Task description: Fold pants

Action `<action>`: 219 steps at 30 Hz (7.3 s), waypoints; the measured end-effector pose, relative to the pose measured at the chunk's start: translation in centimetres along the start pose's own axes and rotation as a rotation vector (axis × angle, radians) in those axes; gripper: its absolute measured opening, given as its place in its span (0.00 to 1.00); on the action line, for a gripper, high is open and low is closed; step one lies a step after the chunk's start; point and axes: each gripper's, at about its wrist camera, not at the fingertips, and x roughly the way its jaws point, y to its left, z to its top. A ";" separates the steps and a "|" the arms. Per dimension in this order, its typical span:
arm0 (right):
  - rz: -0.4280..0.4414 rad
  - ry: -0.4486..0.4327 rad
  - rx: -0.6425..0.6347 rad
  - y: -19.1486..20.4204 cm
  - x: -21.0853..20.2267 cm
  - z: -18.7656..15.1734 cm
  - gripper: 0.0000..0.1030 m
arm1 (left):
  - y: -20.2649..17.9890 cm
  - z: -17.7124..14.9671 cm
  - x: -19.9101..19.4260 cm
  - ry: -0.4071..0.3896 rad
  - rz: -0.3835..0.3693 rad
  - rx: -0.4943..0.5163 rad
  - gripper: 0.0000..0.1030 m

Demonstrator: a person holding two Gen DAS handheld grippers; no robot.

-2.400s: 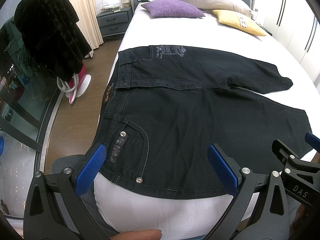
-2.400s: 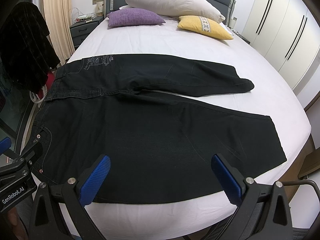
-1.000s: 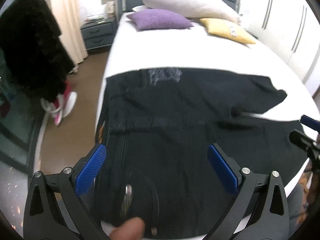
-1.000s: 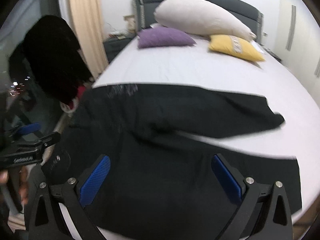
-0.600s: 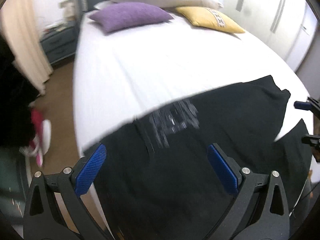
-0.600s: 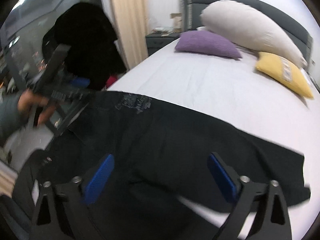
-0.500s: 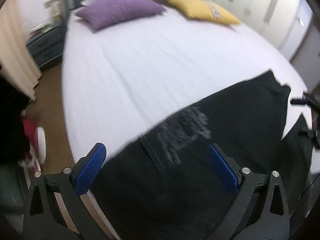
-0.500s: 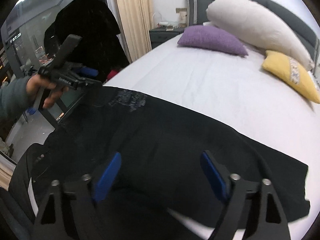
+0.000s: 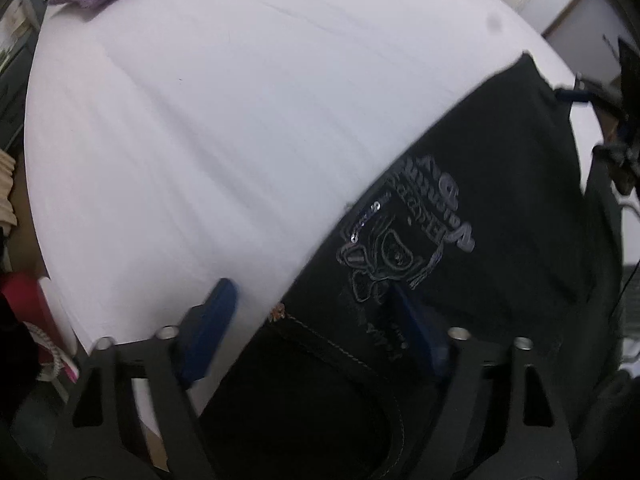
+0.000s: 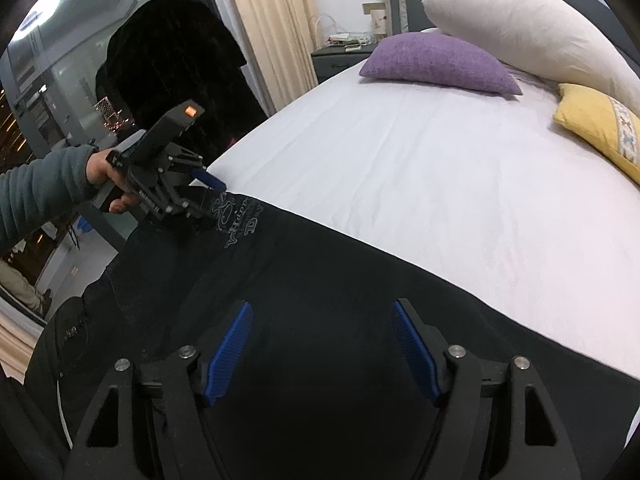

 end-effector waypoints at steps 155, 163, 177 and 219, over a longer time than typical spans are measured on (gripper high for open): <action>-0.474 -0.023 0.783 -5.3 -7.5 -6.2 0.55 | -32.3 -17.5 1.4 -0.262 -0.128 -0.136 0.57; -0.602 0.207 0.859 -12.1 0.0 -5.4 0.60 | -33.2 -18.0 3.5 -0.278 -0.112 -0.112 0.58; -0.562 -0.018 0.858 -10.5 -5.5 -6.3 0.04 | -32.5 -19.1 2.6 -0.297 -0.112 -0.118 0.58; -0.282 -0.842 1.610 -4.1 -23.4 -40.0 0.04 | -35.9 -16.3 1.6 -0.231 0.010 -0.220 0.74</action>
